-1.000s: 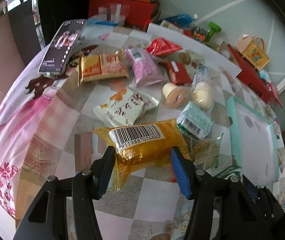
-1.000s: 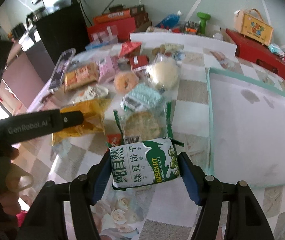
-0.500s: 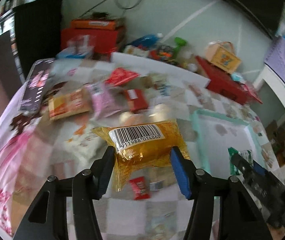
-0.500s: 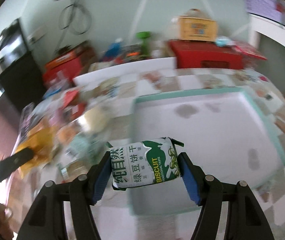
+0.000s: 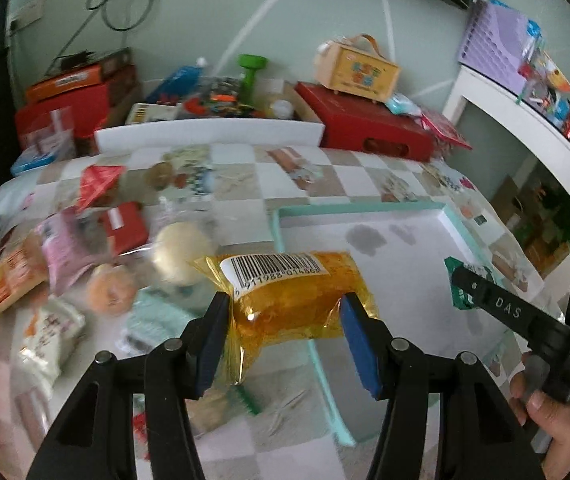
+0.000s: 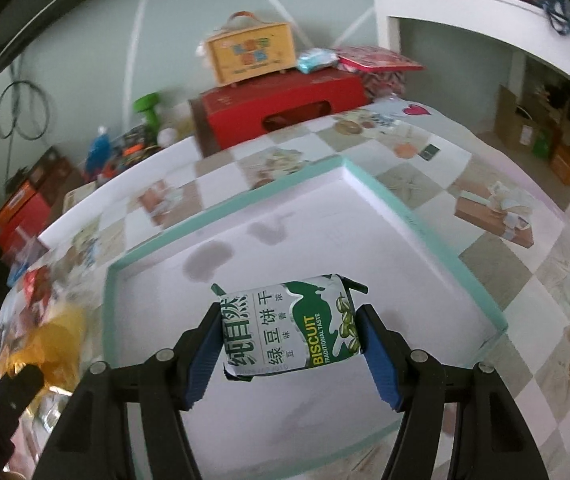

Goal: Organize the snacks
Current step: 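Carry both packs into the teal-rimmed tray and open both tools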

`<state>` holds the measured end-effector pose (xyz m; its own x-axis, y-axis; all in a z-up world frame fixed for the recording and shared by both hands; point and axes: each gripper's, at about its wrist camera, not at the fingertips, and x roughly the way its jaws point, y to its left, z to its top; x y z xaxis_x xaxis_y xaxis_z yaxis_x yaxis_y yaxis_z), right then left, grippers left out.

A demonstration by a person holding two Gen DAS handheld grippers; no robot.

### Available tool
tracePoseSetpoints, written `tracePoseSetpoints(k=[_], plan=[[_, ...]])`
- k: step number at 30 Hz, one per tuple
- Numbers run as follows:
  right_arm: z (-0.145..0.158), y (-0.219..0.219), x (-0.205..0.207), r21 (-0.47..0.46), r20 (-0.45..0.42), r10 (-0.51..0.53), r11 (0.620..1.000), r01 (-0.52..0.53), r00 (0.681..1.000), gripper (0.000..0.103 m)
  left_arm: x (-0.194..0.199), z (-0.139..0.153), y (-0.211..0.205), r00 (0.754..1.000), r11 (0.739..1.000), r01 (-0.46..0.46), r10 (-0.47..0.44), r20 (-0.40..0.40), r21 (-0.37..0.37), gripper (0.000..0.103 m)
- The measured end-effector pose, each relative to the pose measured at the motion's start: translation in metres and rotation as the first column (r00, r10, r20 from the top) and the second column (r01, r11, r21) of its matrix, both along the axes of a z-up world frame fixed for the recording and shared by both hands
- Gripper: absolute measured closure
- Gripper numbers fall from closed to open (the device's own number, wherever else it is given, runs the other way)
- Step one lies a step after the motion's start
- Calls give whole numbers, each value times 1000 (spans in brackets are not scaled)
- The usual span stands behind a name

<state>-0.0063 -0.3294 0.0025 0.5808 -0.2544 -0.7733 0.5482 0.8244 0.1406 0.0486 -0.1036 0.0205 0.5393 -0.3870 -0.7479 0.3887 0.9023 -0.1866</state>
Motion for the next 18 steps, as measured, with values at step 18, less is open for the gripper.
tracePoseSetpoints(k=[18], plan=[[-18, -53, 26, 42, -31, -74, 996, 76, 997, 33, 31, -24, -89, 989, 987, 147, -149, 17, 68, 44]])
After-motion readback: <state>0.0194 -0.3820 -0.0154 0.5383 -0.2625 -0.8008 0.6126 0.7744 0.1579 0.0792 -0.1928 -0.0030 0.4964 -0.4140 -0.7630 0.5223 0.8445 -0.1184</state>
